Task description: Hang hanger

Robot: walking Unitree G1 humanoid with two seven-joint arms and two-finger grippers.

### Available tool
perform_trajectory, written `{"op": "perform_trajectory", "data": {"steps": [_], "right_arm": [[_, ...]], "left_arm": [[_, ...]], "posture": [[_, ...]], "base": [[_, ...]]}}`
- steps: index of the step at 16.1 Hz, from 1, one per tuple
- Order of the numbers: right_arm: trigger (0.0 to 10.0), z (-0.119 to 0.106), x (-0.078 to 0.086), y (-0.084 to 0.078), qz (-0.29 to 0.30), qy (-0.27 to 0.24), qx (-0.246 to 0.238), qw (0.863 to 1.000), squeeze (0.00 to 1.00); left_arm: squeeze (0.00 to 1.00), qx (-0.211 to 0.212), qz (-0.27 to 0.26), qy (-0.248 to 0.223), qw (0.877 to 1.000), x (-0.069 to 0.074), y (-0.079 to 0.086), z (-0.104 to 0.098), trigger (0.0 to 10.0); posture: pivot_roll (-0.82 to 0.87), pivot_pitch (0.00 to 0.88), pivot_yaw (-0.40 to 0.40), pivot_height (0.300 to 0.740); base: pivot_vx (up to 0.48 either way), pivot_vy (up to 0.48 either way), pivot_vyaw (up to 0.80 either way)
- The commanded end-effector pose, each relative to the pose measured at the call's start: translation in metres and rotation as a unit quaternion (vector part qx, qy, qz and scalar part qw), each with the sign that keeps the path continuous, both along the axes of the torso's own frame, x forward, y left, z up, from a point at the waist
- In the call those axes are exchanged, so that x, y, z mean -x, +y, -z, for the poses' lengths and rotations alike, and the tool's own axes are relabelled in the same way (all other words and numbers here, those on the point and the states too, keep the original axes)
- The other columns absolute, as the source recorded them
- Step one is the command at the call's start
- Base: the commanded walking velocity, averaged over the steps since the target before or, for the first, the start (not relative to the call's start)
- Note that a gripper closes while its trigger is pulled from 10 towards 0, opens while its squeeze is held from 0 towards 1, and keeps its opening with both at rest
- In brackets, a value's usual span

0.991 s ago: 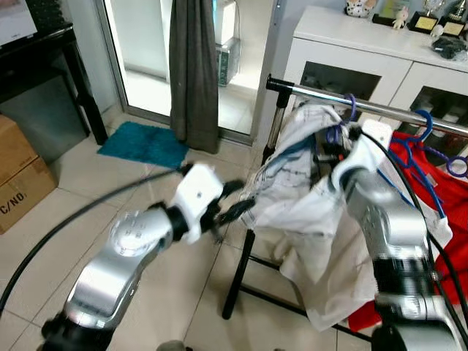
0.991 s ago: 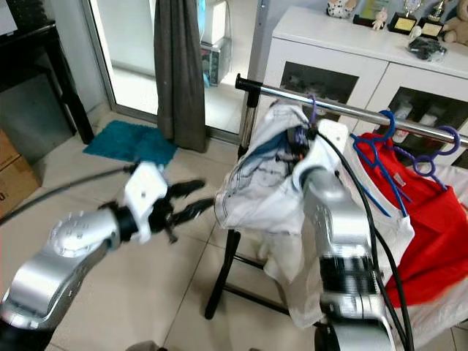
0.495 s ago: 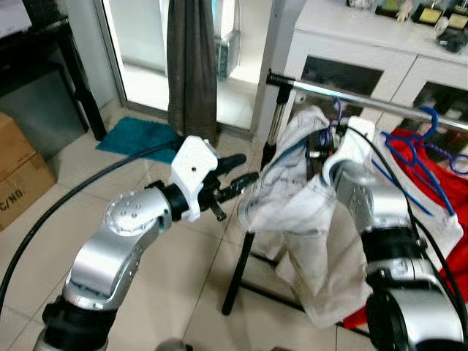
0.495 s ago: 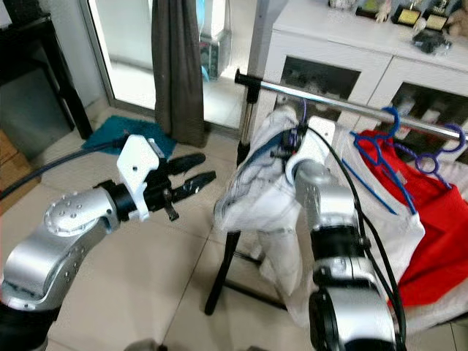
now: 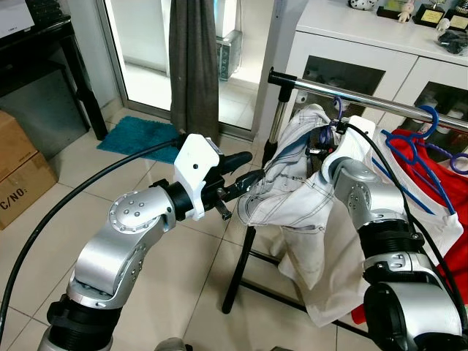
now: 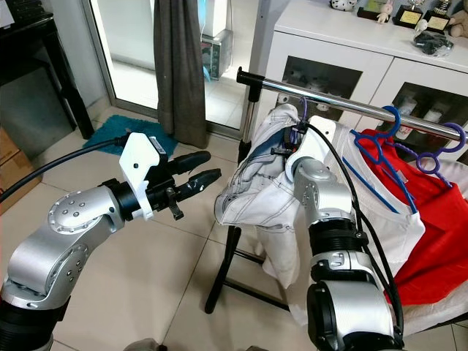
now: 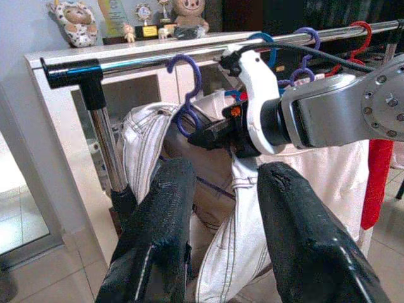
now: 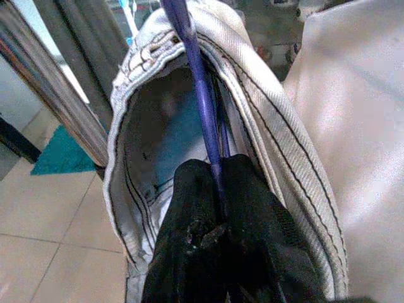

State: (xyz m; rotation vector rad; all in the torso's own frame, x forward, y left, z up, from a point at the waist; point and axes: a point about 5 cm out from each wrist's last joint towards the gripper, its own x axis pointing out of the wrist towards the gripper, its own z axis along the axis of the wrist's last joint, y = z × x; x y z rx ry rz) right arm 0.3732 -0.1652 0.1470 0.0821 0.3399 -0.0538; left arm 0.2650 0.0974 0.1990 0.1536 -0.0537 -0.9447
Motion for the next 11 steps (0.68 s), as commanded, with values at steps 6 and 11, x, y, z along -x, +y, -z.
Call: {"op": "perform_trajectory", "data": {"steps": [6, 11], "right_arm": [[10.0, -0.038, 0.012, -0.007, 0.016, -0.095, 0.001, 0.995, 0.0], [10.0, -0.045, 0.001, -0.007, 0.017, -0.092, 0.013, 0.996, 0.0]], "left_arm": [[0.0, -0.006, 0.011, -0.007, 1.0, 0.003, -0.005, -0.003, 10.0], [0.0, -0.004, 0.019, -0.015, 1.0, 0.0, -0.007, -0.007, 10.0]], "posture": [[0.08, 0.0, -0.084, 0.74], [0.07, 0.0, -0.07, 0.74]], "base": [[0.0, 0.0, 0.0], [0.0, 0.0, 0.0]]}}
